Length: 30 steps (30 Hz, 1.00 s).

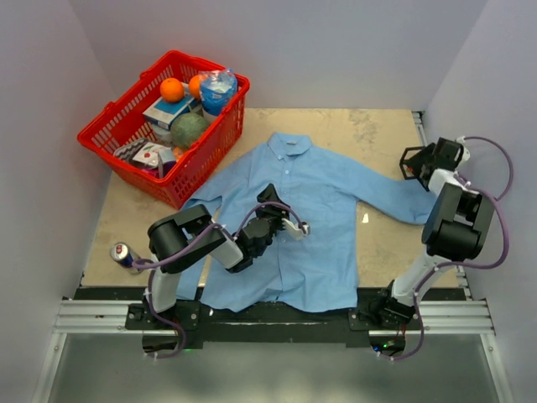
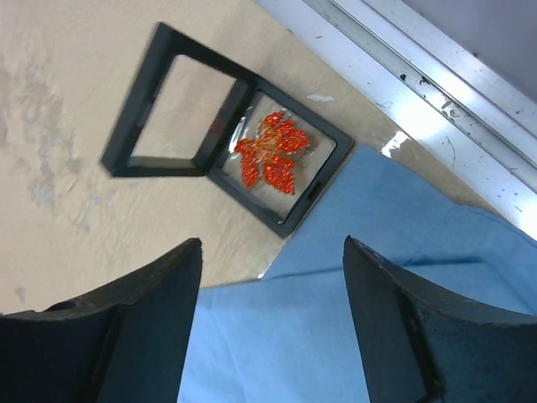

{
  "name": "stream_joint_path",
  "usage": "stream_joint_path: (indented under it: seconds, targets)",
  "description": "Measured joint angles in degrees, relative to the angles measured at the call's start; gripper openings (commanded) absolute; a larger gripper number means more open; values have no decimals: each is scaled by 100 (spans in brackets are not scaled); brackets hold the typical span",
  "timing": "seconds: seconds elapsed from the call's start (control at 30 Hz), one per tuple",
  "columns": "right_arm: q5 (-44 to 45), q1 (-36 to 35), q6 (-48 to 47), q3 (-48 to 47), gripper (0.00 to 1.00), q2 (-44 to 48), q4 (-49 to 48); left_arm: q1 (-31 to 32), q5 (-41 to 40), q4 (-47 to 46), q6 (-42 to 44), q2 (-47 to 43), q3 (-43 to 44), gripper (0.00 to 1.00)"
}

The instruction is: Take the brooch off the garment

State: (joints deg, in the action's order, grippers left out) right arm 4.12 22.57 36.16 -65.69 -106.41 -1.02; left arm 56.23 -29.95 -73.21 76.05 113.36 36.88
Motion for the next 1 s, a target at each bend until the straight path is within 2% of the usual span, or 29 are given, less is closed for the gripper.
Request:
stream_joint_path:
  seconds: [0.07, 0.23, 0.4, 0.53, 0.57, 0.6, 0.67, 0.7, 0.73, 0.87, 0.93, 1.0]
  targets:
    - [-120, 2, -234, -39, 75, 275, 273, -33, -26, 2, -15, -2, 0, 77]
    - [-660, -92, -857, -297, 76, 1078, 826, -81, -59, 9, -70, -107, 9, 83]
    - [-986, -695, -1738, -1165, 80, 1285, 1930, -179, -48, 9, -105, -463, 92, 88]
    - [-581, -1473, -2159, -1716, 86, 1287, 2896, -374, -33, 33, -208, -841, 358, 92]
    - [-439, -1635, -2232, -1843, 87, 1287, 3123, -439, -37, 48, -293, -955, 468, 98]
    - [-328, -1762, -2288, -1971, 87, 1287, 3305, -518, -55, 61, -369, -1078, 597, 99]
    - [-192, -1886, -2376, -2214, 89, 1292, 3547, -669, -83, 175, -656, -1340, 929, 99]
    - [-155, -1899, -2411, -2380, 90, 1296, 3639, -785, -120, 446, -955, -1561, 1235, 99]
    - [-103, -1897, -2435, -2527, 98, 1309, 3692, -890, -120, 780, -1248, -1762, 1561, 99]
    - [-59, -1886, -2577, -3075, 98, 1425, 3694, -1331, 245, 3099, -2846, -2529, 3132, 99]
    - [-63, -1902, -2629, -3097, 99, 1644, 3587, -1467, 341, 3786, -3471, -2889, 3499, 99]
    - [-90, -1917, -2671, -3049, 99, 1880, 3442, -1519, 393, 4398, -4236, -3368, 3506, 99]
